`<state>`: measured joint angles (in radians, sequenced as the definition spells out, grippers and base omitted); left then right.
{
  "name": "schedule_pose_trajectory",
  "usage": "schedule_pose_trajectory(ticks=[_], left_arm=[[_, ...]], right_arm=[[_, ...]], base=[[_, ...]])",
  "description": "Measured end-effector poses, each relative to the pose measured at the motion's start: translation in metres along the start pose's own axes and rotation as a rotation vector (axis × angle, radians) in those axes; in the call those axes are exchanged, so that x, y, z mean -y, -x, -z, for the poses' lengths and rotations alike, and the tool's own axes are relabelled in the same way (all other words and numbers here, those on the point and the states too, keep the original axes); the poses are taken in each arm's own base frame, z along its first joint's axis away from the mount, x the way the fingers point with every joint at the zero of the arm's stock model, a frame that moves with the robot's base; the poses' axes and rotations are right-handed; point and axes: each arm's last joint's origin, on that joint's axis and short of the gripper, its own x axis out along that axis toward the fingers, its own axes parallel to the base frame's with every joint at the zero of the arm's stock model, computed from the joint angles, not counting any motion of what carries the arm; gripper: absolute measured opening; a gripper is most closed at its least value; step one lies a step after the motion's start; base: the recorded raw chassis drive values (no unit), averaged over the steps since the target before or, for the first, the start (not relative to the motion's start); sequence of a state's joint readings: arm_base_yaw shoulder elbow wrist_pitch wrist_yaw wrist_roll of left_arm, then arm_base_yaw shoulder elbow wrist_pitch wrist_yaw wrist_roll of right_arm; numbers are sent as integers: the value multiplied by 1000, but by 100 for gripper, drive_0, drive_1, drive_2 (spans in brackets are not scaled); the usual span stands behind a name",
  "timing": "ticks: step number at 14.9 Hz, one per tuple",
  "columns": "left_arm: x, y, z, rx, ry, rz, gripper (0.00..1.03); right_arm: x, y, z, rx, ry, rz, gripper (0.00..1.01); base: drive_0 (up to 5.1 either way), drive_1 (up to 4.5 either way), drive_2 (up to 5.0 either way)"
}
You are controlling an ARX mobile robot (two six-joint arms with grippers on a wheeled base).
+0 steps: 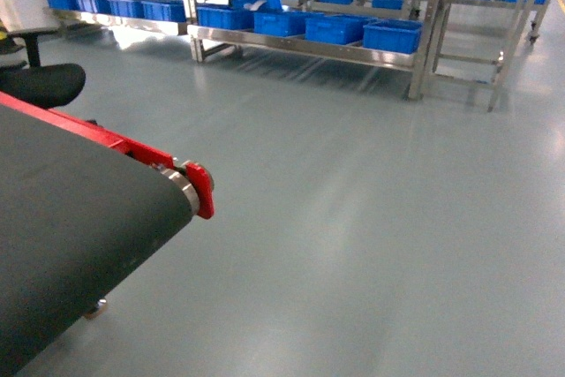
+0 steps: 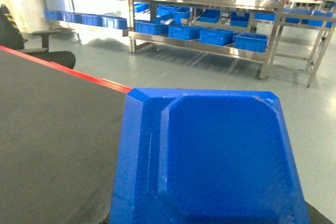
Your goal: Sort blue parts and orange caps into right shelf containers
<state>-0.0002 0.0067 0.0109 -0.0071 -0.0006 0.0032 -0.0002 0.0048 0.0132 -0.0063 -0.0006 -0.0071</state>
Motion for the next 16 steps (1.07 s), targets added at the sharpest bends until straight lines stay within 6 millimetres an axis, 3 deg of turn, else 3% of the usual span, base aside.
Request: schedule_pose_trajectory(ticks=[16], left_arm=[[0, 0, 0, 0, 0, 0, 43]], right_arm=[[0, 0, 0, 0, 0, 0, 45]], base=[[-160, -160, -160]])
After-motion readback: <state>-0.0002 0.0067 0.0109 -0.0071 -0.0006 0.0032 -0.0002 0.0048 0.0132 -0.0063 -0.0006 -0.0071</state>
